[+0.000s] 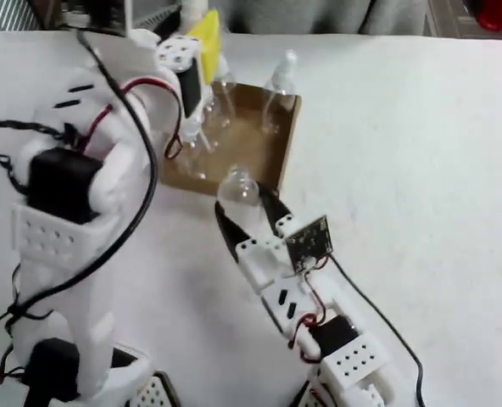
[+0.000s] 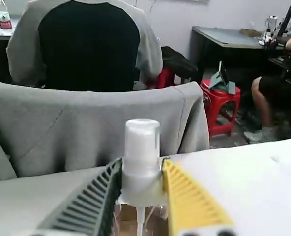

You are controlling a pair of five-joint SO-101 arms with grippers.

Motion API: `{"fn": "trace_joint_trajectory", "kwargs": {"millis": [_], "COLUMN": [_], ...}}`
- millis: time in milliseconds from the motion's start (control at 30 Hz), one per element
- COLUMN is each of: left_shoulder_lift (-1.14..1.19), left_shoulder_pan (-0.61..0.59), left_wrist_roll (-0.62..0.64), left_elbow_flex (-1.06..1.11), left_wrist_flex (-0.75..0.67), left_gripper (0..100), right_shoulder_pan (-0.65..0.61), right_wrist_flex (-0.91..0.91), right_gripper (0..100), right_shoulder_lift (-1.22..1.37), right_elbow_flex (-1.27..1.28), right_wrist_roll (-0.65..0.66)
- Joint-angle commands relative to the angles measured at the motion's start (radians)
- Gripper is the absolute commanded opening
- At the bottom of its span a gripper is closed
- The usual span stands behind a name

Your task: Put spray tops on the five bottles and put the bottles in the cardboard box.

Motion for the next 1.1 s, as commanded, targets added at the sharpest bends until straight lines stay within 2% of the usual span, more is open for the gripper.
{"fn": "trace_joint_trajectory", "kwargs": {"millis": [0,333,500,667,933,1067], "left_shoulder_lift": [-0.018,-0.223,-0.280,-0.312,-0.395,-0.420], "left_shoulder_pan": [0.018,0.027,0.025,0.036,0.134,0.140], "left_wrist_roll": [-0.006,-0.012,-0.006,-0.006,-0.014,-0.014], "left_elbow_flex": [0.058,0.433,0.516,0.514,0.608,0.675], "left_wrist_flex": [-0.072,-0.338,-0.448,-0.476,-0.462,-0.525], "left_gripper": [2,2,2,2,2,2], "right_shoulder_pan": [-0.007,-0.002,-0.002,-0.007,-0.007,-0.005], "right_wrist_flex": [0.008,0.010,0.018,0.038,0.036,0.036], "right_gripper": [1.6,1.6,1.6,1.6,1.6,1.6], "right_shoulder_lift": [-0.013,-0.013,-0.013,-0.013,-0.013,-0.013], "right_elbow_flex": [0.012,0.012,0.012,0.012,0.012,0.012], "right_wrist_roll": [0.014,0.015,0.015,0.015,0.015,0.015]}}
